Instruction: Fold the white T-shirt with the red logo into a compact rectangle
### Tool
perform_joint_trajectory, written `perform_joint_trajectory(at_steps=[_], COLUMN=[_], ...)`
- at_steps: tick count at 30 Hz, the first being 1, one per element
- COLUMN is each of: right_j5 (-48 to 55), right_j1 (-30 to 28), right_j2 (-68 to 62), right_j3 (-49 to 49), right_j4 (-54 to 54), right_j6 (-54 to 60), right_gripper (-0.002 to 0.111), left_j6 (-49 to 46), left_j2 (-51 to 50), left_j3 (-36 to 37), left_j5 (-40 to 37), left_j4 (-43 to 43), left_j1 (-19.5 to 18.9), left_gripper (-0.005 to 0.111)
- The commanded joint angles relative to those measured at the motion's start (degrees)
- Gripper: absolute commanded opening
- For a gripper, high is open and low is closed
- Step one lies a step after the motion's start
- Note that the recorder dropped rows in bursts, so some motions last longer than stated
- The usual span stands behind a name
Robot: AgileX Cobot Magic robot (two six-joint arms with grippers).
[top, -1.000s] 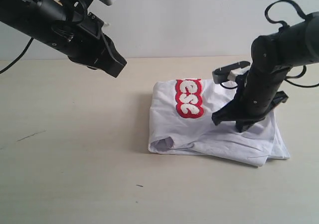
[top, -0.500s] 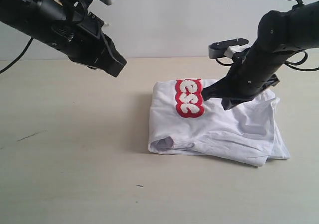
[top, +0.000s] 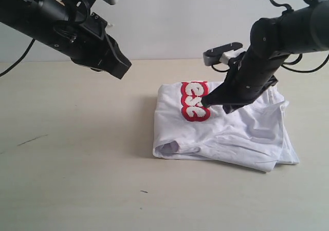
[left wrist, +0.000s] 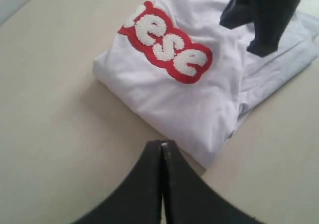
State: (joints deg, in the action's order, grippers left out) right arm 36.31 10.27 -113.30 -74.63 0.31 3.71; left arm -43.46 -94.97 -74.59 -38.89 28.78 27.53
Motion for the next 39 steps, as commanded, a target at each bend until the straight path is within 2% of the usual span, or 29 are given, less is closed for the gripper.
perform_joint_trajectory(at_steps=[1, 9, 16, 19, 23, 30, 34, 39], right_j5=[-2.8, -7.0, -4.6, -2.9, -1.9, -2.4, -2.6, -2.6], right_j1=[-2.8, -3.6, -3.6, -3.6, -1.5, 3.7, 4.0, 5.0], right_j2=[0.0, -6.0, -11.7, -13.5, -13.9, -13.9, -13.9, -13.9], right_j3=[-1.2, -1.5, -6.2, -8.0, -8.3, -8.6, -8.6, -8.6], right_j4=[-1.8, 0.1, 3.4, 10.7, 17.2, 17.5, 18.3, 24.1], right_j6=[-2.9, -0.9, 1.7, 6.9, 12.3, 11.2, 7.2, 8.7], right_gripper=[0.000, 0.000, 0.000, 0.000, 0.000, 0.000, 0.000, 0.000], left_j6=[0.3, 0.3, 0.3, 0.3, 0.3, 0.3, 0.3, 0.3], left_j2=[0.5, 0.4, 0.4, 0.4, 0.4, 0.4, 0.4, 0.4], left_j3=[0.1, 0.1, 0.1, 0.1, 0.1, 0.1, 0.1, 0.1], left_j5=[0.3, 1.0, 1.4, 2.0, 2.5, 2.3, 1.9, 1.9], left_j4=[0.6, 0.6, 0.6, 0.6, 0.2, 0.2, 0.2, 0.1], left_j1=[-0.1, -0.1, -0.1, -0.1, -0.1, -0.1, -0.1, -0.1], left_gripper=[0.000, 0.000, 0.000, 0.000, 0.000, 0.000, 0.000, 0.000])
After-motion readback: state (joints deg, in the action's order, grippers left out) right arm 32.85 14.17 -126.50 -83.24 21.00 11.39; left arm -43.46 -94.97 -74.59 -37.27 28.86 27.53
